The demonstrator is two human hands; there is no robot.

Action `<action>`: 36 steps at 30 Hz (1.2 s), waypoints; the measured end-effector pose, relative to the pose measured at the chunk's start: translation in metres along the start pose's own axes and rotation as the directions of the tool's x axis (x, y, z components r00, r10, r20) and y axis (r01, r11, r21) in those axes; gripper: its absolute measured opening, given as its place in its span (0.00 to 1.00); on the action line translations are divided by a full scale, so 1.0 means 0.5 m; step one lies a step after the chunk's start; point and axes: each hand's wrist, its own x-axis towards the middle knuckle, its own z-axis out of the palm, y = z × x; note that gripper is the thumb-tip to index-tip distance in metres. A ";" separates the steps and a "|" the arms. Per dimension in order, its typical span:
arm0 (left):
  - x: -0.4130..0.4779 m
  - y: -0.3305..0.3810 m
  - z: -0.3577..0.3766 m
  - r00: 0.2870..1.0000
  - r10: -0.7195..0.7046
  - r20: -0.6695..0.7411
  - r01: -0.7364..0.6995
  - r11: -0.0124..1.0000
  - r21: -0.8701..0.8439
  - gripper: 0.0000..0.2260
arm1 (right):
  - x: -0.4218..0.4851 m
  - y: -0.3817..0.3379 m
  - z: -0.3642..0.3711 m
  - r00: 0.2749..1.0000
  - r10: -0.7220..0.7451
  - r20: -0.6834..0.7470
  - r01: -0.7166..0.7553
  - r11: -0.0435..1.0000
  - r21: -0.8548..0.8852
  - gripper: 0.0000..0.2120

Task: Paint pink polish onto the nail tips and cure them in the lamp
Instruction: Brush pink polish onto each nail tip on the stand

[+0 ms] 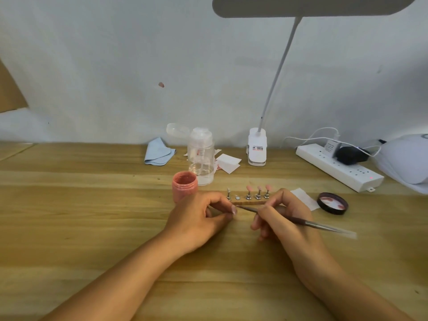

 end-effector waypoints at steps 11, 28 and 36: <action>-0.003 0.003 0.000 1.000 0.006 -0.013 -0.005 0.999 0.037 0.05 | -0.006 -0.004 0.005 0.997 -0.073 -0.032 0.072 0.997 -0.017 0.04; -0.002 0.002 -0.001 1.000 0.004 -0.015 -0.003 0.995 0.102 0.05 | -0.002 -0.005 0.003 1.000 -0.009 -0.006 0.008 0.999 -0.050 0.03; -0.001 0.005 0.000 1.000 0.008 -0.014 -0.006 0.994 0.109 0.05 | -0.004 -0.005 0.007 0.999 -0.015 0.038 0.021 0.990 -0.138 0.03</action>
